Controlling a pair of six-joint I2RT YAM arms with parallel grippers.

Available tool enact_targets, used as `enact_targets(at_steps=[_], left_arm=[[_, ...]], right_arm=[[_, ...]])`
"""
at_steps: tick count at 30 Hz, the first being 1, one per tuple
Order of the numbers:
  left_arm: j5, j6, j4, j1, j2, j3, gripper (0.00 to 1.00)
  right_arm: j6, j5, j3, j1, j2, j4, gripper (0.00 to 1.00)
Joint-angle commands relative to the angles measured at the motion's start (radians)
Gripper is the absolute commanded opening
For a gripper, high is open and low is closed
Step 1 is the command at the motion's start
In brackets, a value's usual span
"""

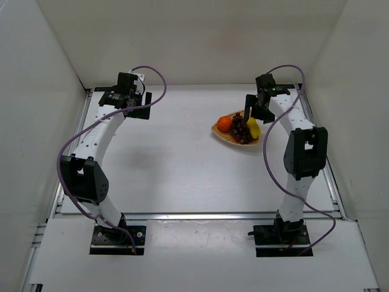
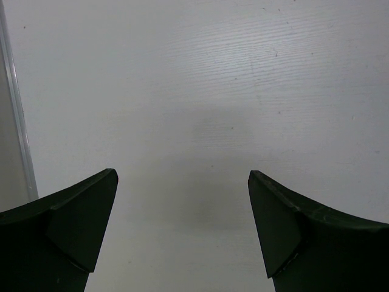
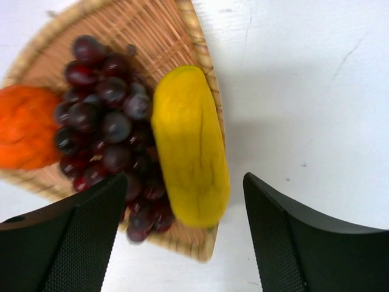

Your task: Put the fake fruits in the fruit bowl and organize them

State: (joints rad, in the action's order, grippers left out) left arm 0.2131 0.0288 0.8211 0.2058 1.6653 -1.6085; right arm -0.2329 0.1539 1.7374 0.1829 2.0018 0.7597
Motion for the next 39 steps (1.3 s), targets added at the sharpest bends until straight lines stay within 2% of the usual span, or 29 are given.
enact_targets(at_steps=[1, 5, 8, 11, 13, 17, 22, 27, 39], left_arm=[[0.002, -0.001, 0.009, 0.001, -0.015, 0.001, 0.99], [0.034, -0.001, 0.009, 0.001, -0.024, 0.001, 0.99], [0.064, -0.001, 0.009, 0.001, -0.033, 0.001, 0.99], [0.095, -0.001, 0.009, 0.001, -0.033, 0.010, 0.99], [0.095, -0.001, 0.009, -0.008, -0.033, 0.019, 0.99], [0.104, -0.001, 0.009, -0.028, -0.042, 0.041, 0.99], [0.114, -0.001, 0.009, -0.028, -0.064, 0.073, 0.99], [0.123, -0.001, 0.009, -0.028, -0.073, 0.064, 0.99], [0.123, -0.001, 0.009, -0.028, -0.091, 0.064, 0.99]], right_arm=[[-0.032, 0.009, -0.009, -0.003, -0.155, 0.001, 0.83], [-0.086, 0.038, -0.097, -0.090, -0.325, 0.001, 0.95], [-0.097, -0.083, -0.206, -0.209, -0.422, 0.001, 0.99], [-0.106, -0.204, -0.327, -0.328, -0.498, -0.008, 0.99], [-0.137, -0.205, -0.431, -0.390, -0.559, -0.008, 0.99], [-0.186, -0.146, -0.628, -0.428, -0.670, -0.034, 0.99], [-0.207, -0.093, -0.771, -0.479, -0.753, -0.049, 0.99], [-0.207, -0.094, -0.785, -0.536, -0.784, -0.049, 0.99], [-0.217, -0.141, -0.794, -0.536, -0.804, -0.040, 0.99]])
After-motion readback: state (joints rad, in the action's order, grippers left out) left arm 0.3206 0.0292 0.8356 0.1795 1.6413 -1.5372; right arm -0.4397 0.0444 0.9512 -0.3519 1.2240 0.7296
